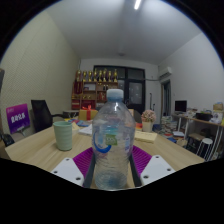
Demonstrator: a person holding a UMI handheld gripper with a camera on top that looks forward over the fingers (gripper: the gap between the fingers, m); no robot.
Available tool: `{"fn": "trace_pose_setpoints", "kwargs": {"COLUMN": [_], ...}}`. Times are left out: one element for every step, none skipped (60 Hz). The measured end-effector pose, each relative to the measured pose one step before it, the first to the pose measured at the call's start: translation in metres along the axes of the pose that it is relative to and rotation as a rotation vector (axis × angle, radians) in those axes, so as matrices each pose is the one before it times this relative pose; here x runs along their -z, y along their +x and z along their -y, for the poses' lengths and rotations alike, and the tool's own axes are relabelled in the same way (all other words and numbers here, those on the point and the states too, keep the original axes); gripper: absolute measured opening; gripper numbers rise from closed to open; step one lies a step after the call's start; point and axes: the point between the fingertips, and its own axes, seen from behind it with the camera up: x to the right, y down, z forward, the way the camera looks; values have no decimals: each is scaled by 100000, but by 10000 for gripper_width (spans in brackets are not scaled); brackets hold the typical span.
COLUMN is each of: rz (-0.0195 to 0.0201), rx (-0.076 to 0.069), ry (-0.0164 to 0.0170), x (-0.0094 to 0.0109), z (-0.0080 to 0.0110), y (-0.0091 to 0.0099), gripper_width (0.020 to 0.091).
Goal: Pour water
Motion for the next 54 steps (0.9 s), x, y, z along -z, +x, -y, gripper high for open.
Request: {"fn": "trace_pose_setpoints", "kwargs": {"rz": [279, 290, 305, 373, 396, 440, 380, 272, 405, 399, 466, 109, 356, 455, 352, 122, -63, -127, 251, -473, -204, -328, -414, -541, -536, -438, -360, -268, 371, 170, -1323, -614, -463, -357, 69, 320, 434, -9, -77, 258, -856, -310, -416, -671, -756, -797, 983, 473, -894, -917, -973, -862, -611, -691], "rx": [-999, -1053, -1074, -865, -616, -394, -85, 205, 283, 198, 98, 71, 131, 429, 552, 655, 1119, 1603, 2571, 2941, 3414, 3677, 3867, 4082, 4464, 4731, 4881, 5082, 5526, 5690, 4961, 5819, 6010, 6169, 6359, 6466, 6541, 6426, 6524, 6547, 6713, 7637, 8046, 7816, 7438, 7161, 7498, 6093, 6023, 5793, 5495, 5019, 4148, 3413], "ry": [525, 301, 274, 402, 160, 151, 142, 136, -171, -337, -276, -220, -379, -350, -280, -110, 95, -107, -62, 660, 637, 882, 1120, 1101, 843, 702, 600, 560, 657, 611, 1104, 463, 204, 193, 224, 179, 218, 313, 642, 1180, 445, 488, 457, 533, 616, 617, 1603, 807, 38, -45, 143, 593, 391, 370], "x": [-22, -26, -12, -7, -32, -20, -30, -7, -17, 83, 10, -110, 69, 11, -4, -9, -36, -278, 52, -543, -183, -113, -194, -248, -271, -313, -379, -421, -62, -504, -1206, -418, -555, -584, -559, -576, -539, -675, -561, -523, -447, -481, -474, -457, -406, -463, 820, -2269, -174, -204, -106, -152, -838, -89], "z": [73, -25, -29, -2, -32, -28, 3, 57, -9, 129, 17, -198, -77, -3, 33, 113, 257, 439, 428, 407, 559, 668, 751, 741, 736, 710, 673, 639, 642, 326, 569, 616, 504, 564, 480, 503, 460, 417, 436, 107, 477, 305, 374, 292, 354, 422, -1324, 1204, 220, 160, 133, -295, 497, 128], "y": [71, 5, -10, -24, -15, -61, -30, -2, -36, -180, -105, -234, -68, -31, -6, 47, 76, 158, 476, -378, 77, 73, 133, 190, 228, 173, 179, 179, 506, 400, -474, 137, 143, 30, 58, -73, -76, -136, -12, 450, -341, -41, -37, 35, 71, 55, 1223, 600, 267, 267, 307, 289, 96, 302], "gripper_width": [578, 571, 569, 551, 544, 537, 522, 514, 502, 489, 483, 480, 485, 459, 436, 436, 435, 435, 435, 435, 436, 437, 437, 436, 436, 435, 435, 435, 444, 388, 386, 389, 388, 387, 387, 387, 385, 385, 386, 389, 386, 386, 386, 388, 388, 389, 388, 385, 387, 387, 389, 389, 389, 389]}}
